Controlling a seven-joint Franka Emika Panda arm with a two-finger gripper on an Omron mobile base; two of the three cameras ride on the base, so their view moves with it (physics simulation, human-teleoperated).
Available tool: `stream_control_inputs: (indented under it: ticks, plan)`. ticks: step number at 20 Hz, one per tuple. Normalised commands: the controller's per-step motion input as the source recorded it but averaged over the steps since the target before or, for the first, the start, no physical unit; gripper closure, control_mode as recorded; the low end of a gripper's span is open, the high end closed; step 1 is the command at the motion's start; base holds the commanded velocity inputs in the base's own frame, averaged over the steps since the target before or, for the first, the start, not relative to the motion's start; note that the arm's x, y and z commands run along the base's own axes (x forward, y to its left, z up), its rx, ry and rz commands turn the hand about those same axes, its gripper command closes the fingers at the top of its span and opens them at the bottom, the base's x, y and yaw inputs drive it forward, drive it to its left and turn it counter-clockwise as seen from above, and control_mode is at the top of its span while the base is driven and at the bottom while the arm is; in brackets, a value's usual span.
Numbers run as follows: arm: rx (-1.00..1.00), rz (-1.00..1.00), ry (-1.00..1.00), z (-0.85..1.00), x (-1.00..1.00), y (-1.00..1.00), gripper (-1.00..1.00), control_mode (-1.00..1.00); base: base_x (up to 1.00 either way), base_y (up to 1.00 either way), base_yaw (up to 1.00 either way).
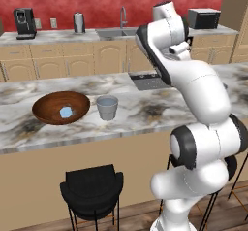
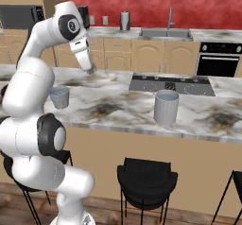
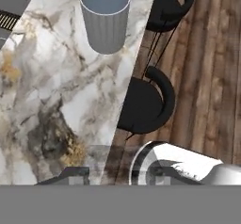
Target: There are four ice cubes in the ice bowl. Place two ice cubes in each glass of water.
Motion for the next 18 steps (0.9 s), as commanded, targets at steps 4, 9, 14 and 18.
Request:
stream_control_inputs:
  ticks: [4, 9, 14, 18]
  plan:
    - [0.00, -0.53, 0.00, -0.07, -0.41, -1.00, 1.00, -1.00, 0.00, 0.00, 0.00]
    - [0.00, -0.51, 0.00, -0.16, -0.47, -1.00, 1.00, -1.00, 0.00, 0.00, 0.00]
    - [0.00, -0.42, 0.00, -0.15, -0.38, -0.91, 1.00, -1.00, 0.00, 0.00, 0.00]
    - [0.00, -0.11, 0.00, 0.00, -0.06, -0.53, 1.00, -1.00, 0.00, 0.00, 0.00]
